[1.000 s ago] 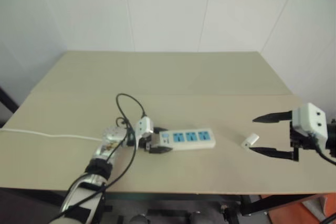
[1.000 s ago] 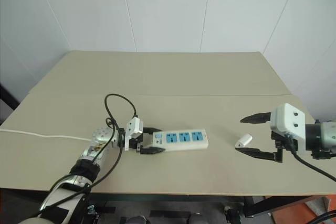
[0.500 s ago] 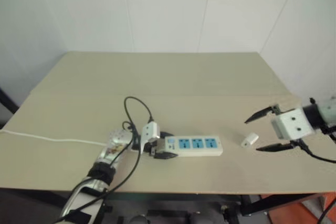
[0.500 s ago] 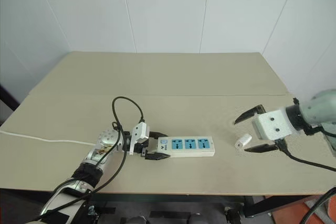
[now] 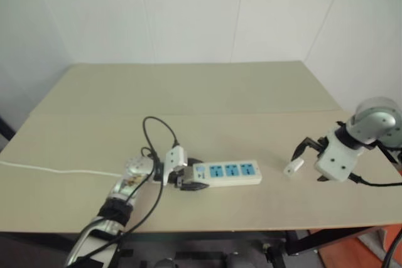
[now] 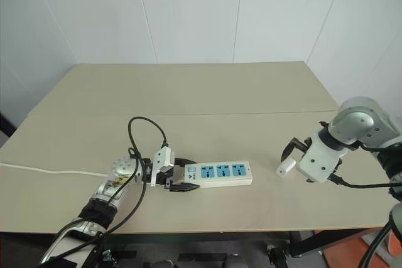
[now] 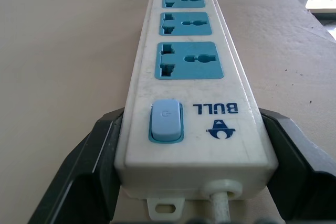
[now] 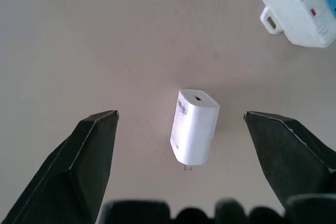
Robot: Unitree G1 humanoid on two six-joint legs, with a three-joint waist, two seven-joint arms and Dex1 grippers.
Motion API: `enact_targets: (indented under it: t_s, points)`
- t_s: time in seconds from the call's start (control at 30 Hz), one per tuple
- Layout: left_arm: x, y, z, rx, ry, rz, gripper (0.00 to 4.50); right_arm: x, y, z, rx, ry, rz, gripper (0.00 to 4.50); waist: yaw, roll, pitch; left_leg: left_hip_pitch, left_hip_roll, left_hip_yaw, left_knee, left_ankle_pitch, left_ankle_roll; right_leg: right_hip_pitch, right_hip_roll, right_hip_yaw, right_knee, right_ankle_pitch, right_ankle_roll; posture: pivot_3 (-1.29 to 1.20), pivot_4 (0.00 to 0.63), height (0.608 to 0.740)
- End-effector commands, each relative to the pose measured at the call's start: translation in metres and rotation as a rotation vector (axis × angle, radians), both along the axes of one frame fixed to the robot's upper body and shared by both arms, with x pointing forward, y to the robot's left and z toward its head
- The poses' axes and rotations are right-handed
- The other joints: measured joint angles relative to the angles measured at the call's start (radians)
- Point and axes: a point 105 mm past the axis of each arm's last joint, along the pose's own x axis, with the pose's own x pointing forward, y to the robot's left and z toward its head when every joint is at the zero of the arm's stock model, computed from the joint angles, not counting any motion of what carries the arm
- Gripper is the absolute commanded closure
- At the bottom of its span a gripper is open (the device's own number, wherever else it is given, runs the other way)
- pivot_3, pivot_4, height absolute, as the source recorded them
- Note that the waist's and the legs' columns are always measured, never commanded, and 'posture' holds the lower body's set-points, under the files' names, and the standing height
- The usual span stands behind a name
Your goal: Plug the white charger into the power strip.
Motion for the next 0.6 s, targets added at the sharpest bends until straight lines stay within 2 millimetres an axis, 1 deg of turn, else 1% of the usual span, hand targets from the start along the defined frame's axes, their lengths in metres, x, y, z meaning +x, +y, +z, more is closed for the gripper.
enact_targets:
  t_s: [0.03,0.23,0.37,0.6]
  points:
    - [-0.002,0.006,-0.004,0.028,0.012,0.015,1.21,0.003,-0.010,0.006,-0.089,0.008,0.002,0.00,0.000,0.000,0.000,0.000,0.000,0.000,0.000,0.000,0.000,0.000,0.000,0.000,0.000,0.000,0.000,0.00,0.150,0.740]
    - [0.000,0.009,-0.005,0.035,0.018,0.032,1.21,0.007,-0.008,0.000,-0.113,0.052,-0.045,0.00,-0.003,0.000,0.000,0.000,0.000,0.000,-0.001,0.000,0.000,-0.001,0.000,0.000,0.001,0.000,0.000,0.00,0.150,0.740]
    - [-0.001,0.009,-0.005,0.038,0.020,0.031,1.21,0.009,-0.002,-0.002,-0.089,0.067,-0.070,0.00,-0.004,0.001,0.000,0.001,0.000,0.000,-0.001,0.000,0.000,-0.001,0.000,0.000,0.002,0.000,-0.001,0.00,0.150,0.740]
    - [0.000,0.011,-0.005,0.040,0.025,0.036,1.21,0.012,0.003,0.002,-0.069,0.066,-0.091,0.00,-0.005,0.001,0.000,0.001,0.000,0.000,-0.001,0.000,0.000,-0.001,0.000,0.000,0.001,0.000,-0.001,0.00,0.150,0.740]
